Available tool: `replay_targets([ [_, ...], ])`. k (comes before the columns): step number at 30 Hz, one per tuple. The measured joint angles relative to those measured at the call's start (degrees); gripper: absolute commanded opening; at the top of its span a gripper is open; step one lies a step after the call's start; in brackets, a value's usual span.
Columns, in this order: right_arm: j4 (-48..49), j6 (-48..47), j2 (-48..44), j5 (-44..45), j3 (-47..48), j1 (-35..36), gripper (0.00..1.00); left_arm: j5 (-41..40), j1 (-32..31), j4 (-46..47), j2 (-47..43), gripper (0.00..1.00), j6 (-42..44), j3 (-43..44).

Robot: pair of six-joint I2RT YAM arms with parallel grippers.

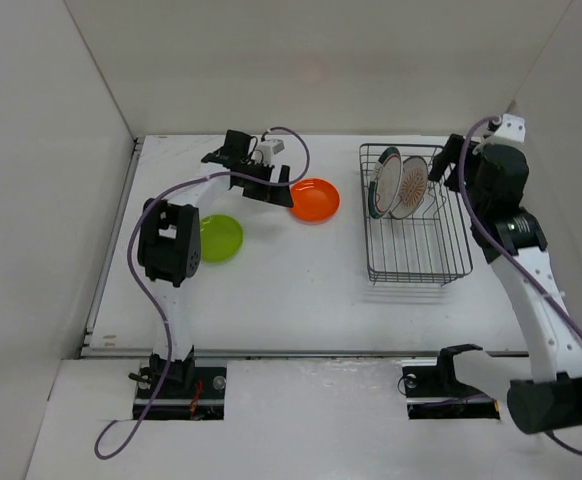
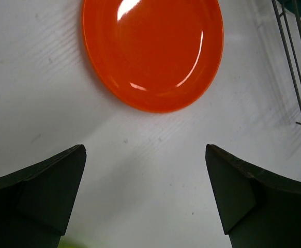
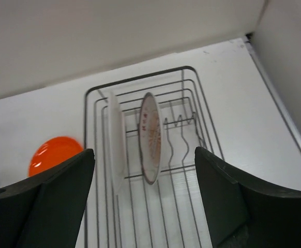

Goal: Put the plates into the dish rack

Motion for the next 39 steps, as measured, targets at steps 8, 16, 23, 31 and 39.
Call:
replay_targets([
  [8, 2.84, 0.15, -17.97, -14.1, -12.72, 2.58, 0.81, 6.25, -0.37, -0.68, 16.72, 0.95, -4.07, 14.67],
  [16, 1.4, -0.63, -20.28, -17.29, -12.74, 3.08, 0.81, 5.77, -0.28, -0.35, 18.95, 0.79, -6.97, 17.99],
  [23, -0.68, -1.25, -20.31, -17.92, -12.76, 3.08, 0.81, 5.92, -0.28, 0.33, 20.72, 0.57, -8.37, 19.67],
  [31, -1.05, -1.38, -20.5, -19.5, -12.79, 3.19, 0.81, 5.99, -0.28, 0.52, 23.96, 0.41, -10.58, 23.76],
  [39, -1.01, -1.38, -19.3, -20.15, -12.85, 3.85, 0.81, 5.7, -0.26, 0.98, 26.64, 0.15, -12.52, 26.69],
])
